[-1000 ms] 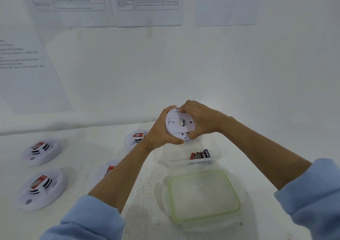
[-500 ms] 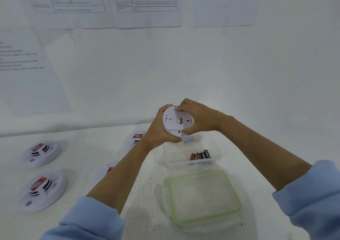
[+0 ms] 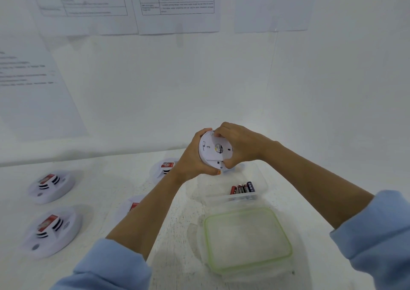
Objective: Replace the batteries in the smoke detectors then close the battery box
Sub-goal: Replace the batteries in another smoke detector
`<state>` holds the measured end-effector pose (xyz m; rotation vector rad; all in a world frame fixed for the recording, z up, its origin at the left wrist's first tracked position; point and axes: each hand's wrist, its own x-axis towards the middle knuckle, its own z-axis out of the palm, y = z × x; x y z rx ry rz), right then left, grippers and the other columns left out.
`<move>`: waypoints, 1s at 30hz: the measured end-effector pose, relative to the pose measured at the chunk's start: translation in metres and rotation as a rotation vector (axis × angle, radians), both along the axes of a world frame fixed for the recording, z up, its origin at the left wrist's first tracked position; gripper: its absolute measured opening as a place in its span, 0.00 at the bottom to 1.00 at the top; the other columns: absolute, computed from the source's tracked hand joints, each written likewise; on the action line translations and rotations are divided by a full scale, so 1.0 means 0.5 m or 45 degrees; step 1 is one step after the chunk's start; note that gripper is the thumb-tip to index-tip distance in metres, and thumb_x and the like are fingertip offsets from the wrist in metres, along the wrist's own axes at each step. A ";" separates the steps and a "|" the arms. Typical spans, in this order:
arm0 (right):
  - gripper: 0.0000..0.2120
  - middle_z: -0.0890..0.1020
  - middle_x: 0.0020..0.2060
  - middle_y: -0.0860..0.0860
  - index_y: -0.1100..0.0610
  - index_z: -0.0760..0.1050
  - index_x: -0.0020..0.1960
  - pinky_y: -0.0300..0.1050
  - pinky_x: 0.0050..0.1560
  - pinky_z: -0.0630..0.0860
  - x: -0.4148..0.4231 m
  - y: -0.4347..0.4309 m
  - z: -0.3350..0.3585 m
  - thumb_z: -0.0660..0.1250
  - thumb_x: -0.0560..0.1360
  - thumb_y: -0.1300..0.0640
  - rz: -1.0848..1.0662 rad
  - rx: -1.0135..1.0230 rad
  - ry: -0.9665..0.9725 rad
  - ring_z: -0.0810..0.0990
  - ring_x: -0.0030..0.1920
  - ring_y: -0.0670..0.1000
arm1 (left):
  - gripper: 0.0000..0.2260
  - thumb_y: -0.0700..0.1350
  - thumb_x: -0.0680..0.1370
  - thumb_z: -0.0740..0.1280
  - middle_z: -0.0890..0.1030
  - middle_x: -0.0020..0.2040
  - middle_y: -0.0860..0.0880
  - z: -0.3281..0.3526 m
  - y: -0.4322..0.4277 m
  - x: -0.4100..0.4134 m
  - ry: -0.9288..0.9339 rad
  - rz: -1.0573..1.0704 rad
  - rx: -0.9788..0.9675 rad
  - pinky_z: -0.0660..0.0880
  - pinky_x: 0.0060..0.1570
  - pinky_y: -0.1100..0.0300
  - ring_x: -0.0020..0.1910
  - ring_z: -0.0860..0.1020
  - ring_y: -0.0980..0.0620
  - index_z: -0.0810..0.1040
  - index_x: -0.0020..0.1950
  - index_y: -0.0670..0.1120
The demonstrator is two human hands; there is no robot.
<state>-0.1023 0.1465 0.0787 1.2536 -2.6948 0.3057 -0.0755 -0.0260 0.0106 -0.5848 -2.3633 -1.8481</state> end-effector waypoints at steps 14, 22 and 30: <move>0.33 0.71 0.52 0.52 0.61 0.67 0.60 0.35 0.47 0.62 -0.001 0.007 -0.002 0.77 0.62 0.52 -0.051 -0.076 -0.088 0.68 0.47 0.48 | 0.42 0.31 0.57 0.75 0.70 0.61 0.55 0.003 0.010 0.002 0.038 0.015 0.033 0.74 0.50 0.69 0.55 0.73 0.68 0.60 0.67 0.47; 0.33 0.73 0.51 0.54 0.64 0.69 0.60 0.26 0.44 0.61 -0.002 0.016 -0.001 0.78 0.60 0.54 0.035 -0.154 -0.001 0.67 0.47 0.47 | 0.43 0.40 0.55 0.78 0.70 0.62 0.55 0.011 0.007 0.005 0.082 0.042 0.028 0.75 0.57 0.62 0.59 0.72 0.64 0.61 0.66 0.52; 0.37 0.72 0.56 0.56 0.62 0.65 0.67 0.41 0.54 0.70 -0.006 0.019 0.009 0.76 0.62 0.54 0.027 -0.062 -0.044 0.71 0.55 0.53 | 0.43 0.32 0.57 0.75 0.69 0.63 0.54 0.015 0.007 0.004 0.108 0.031 0.055 0.75 0.55 0.65 0.58 0.72 0.64 0.60 0.68 0.46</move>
